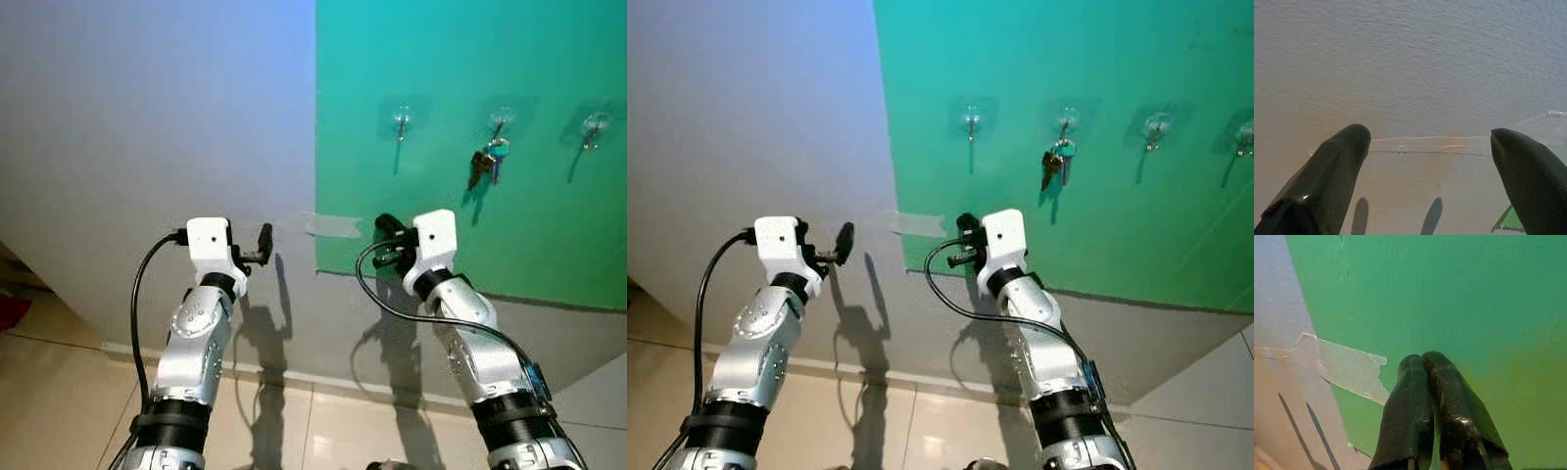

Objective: Hang keys on a hook

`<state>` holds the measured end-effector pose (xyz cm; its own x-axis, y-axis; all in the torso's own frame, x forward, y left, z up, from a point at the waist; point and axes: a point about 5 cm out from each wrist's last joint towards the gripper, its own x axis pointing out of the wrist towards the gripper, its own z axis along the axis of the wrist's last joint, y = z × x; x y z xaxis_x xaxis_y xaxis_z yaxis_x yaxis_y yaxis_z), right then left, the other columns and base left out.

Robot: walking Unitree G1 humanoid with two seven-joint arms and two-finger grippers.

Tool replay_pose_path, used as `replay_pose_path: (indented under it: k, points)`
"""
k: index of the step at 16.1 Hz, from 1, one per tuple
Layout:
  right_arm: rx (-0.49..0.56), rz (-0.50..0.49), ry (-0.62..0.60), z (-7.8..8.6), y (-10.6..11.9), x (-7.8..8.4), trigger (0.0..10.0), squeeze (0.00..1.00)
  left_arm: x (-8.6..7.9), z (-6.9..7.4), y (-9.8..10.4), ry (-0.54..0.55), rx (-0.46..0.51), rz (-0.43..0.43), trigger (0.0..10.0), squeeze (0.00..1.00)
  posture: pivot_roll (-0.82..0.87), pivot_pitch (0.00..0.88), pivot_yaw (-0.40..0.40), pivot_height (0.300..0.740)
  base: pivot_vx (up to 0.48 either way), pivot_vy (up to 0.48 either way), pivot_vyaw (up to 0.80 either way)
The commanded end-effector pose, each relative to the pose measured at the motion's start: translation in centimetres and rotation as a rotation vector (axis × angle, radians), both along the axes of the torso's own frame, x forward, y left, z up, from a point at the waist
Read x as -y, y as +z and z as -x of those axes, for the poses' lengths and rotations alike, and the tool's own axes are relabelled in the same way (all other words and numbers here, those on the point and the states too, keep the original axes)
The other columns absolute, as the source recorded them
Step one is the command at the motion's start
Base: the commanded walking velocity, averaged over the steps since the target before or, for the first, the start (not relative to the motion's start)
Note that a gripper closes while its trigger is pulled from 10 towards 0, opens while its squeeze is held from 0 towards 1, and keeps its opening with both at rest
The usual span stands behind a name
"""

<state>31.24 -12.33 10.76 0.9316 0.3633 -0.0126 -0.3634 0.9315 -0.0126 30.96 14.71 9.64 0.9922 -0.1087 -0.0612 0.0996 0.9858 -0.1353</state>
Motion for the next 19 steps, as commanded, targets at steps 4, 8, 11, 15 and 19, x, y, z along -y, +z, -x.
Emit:
replay_pose_path:
  k: [4, 8, 11, 15, 19]
  points:
    - [0.014, -0.006, -0.054, -1.2, 0.5, 0.0, 10.0, 0.00, 0.0, -0.1, 0.3, 0.005, 0.017, -0.024, 10.0, 0.00, -0.04, 0.000, 0.031, 0.740, 0.000, 0.000, 0.00]
    - [0.003, -0.012, -0.051, -1.3, 0.1, -0.4, 10.0, 0.00, -0.1, -0.4, 0.4, 0.017, 0.007, -0.013, 10.0, 0.00, -0.03, 0.000, 0.030, 0.740, 0.000, 0.000, 0.00]
    - [0.016, -0.003, -0.038, -1.3, 0.2, -0.6, 10.0, 0.00, -0.3, -0.5, 0.7, 0.028, 0.022, -0.003, 10.0, 0.00, -0.04, 0.000, 0.035, 0.740, 0.000, 0.000, 0.00]
    - [0.012, -0.019, -0.042, -1.0, 0.0, -0.6, 10.0, 0.00, 0.3, -0.4, 0.6, 0.004, 0.023, 0.008, 10.0, 0.00, -0.06, 0.000, 0.046, 0.740, 0.000, 0.000, 0.00]
    - [0.006, -0.021, -0.056, -0.8, -0.1, -0.4, 10.0, 0.00, 0.4, -0.6, 1.0, 0.010, 0.031, 0.031, 10.0, 0.00, -0.06, 0.000, 0.052, 0.740, 0.000, 0.000, 0.00]
